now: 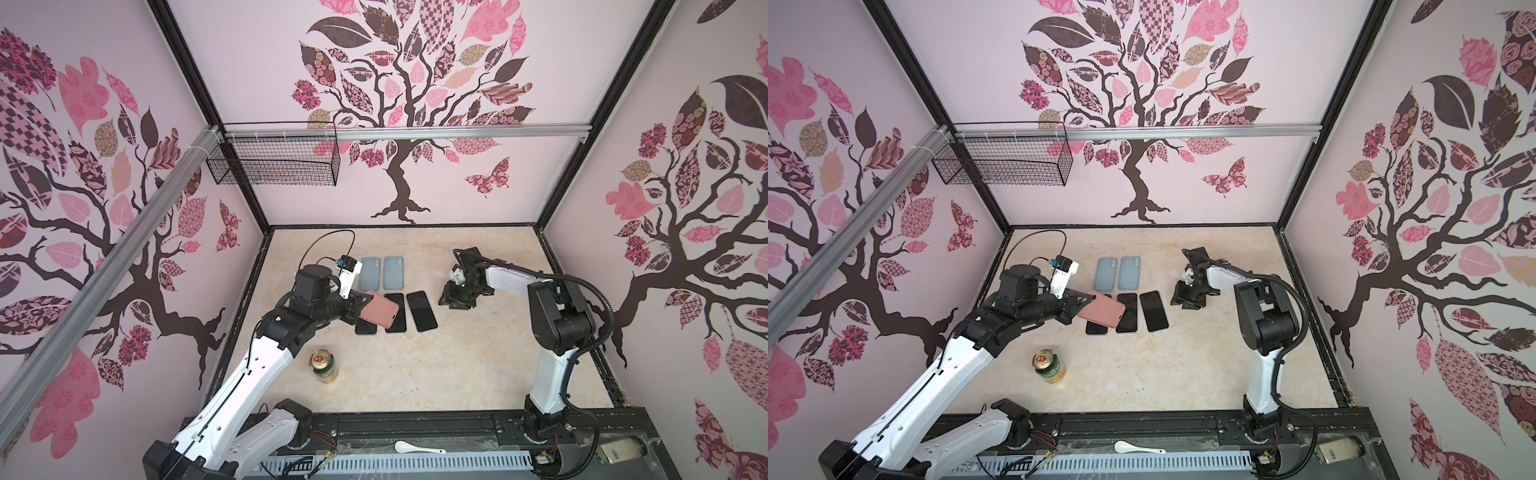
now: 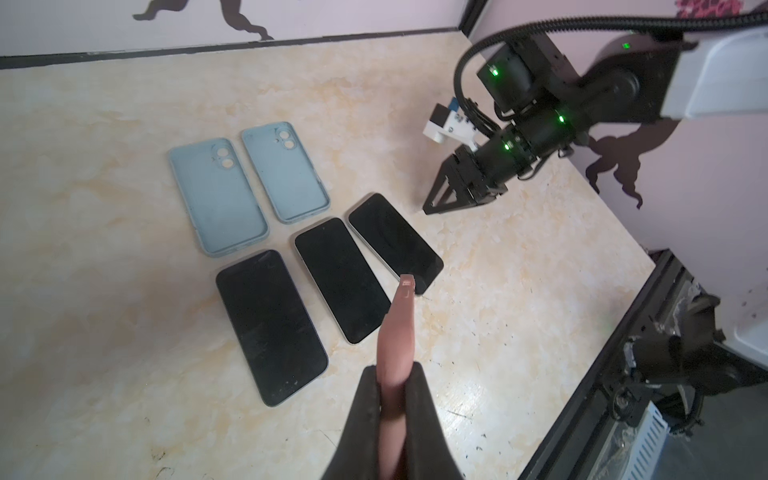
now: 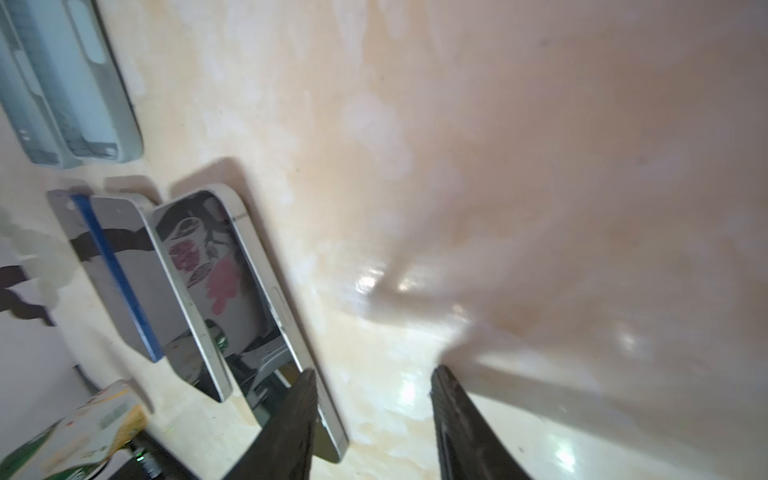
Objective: Take the phone out of the phone case
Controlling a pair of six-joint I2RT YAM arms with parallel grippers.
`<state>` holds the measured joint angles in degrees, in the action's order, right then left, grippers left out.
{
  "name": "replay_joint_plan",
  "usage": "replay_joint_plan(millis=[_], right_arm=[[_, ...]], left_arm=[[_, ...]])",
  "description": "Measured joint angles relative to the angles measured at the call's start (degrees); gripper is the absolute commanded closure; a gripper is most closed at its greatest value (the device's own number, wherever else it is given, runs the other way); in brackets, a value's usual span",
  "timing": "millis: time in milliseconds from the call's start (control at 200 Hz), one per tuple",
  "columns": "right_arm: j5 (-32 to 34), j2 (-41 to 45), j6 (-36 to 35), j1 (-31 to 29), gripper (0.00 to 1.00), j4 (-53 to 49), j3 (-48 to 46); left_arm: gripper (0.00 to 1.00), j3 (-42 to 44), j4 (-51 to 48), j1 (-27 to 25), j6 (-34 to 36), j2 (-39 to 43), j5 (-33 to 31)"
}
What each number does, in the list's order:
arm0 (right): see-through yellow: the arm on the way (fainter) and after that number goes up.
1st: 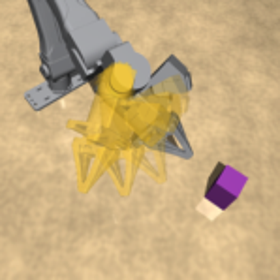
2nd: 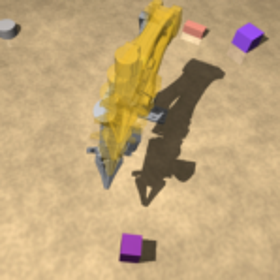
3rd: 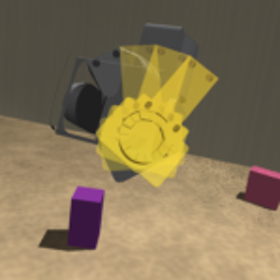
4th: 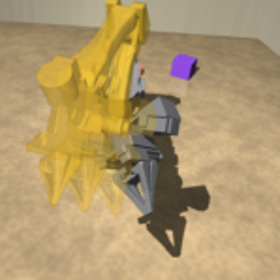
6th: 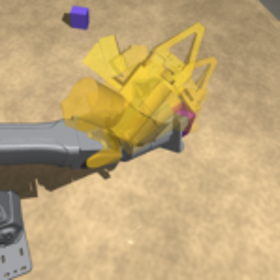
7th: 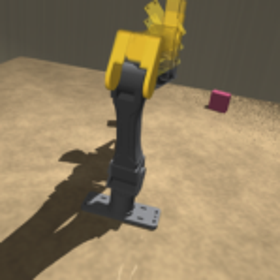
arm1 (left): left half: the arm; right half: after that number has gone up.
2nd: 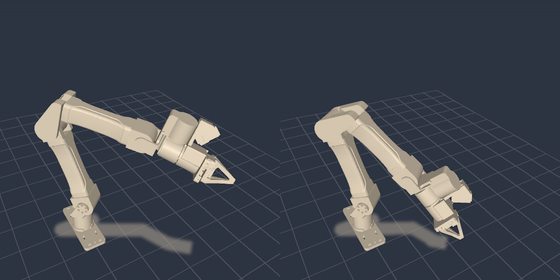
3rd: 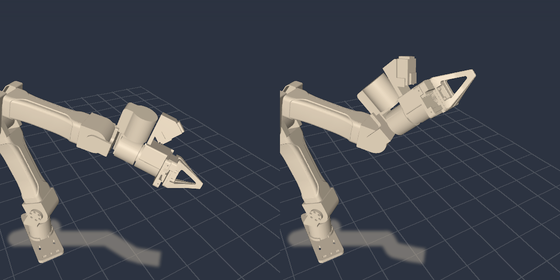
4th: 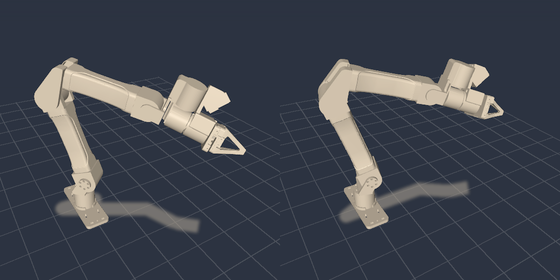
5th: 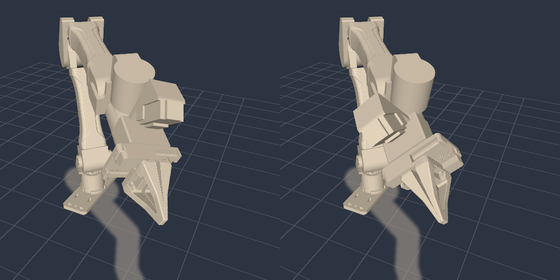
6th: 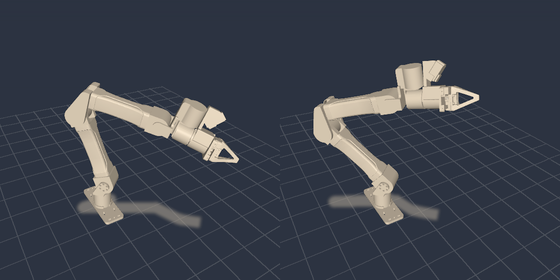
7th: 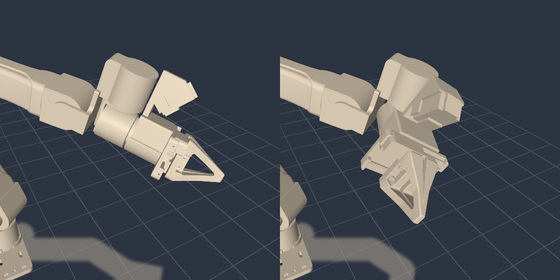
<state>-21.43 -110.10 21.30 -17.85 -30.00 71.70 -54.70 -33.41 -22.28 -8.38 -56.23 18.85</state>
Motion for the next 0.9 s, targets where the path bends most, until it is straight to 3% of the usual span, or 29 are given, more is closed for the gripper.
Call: replay_joint_plan(millis=[200, 395, 565, 900], right_arm=[[10.7, 3.7, 0.2, -9.4, 0.21, 2.7, -0.7], [15.8, 2.8, 0.1, -15.5, 0.13, 1.9, 3.3], [19.1, -0.3, -0.1, -17.7, 0.10, 1.2, 9.0], [21.2, -5.5, -0.6, -17.9, 0.10, -2.8, 11.3]], left_arm=[[1.00, 6.9, 5.4, 14.0, -7.9, 4.0, 6.0], [1.00, 12.0, 10.3, 26.2, -15.0, 7.2, 13.0], [1.00, 12.7, 11.3, 27.6, -17.0, 7.5, 16.2], [1.00, 12.8, 12.4, 27.6, -17.8, 8.0, 17.5]])
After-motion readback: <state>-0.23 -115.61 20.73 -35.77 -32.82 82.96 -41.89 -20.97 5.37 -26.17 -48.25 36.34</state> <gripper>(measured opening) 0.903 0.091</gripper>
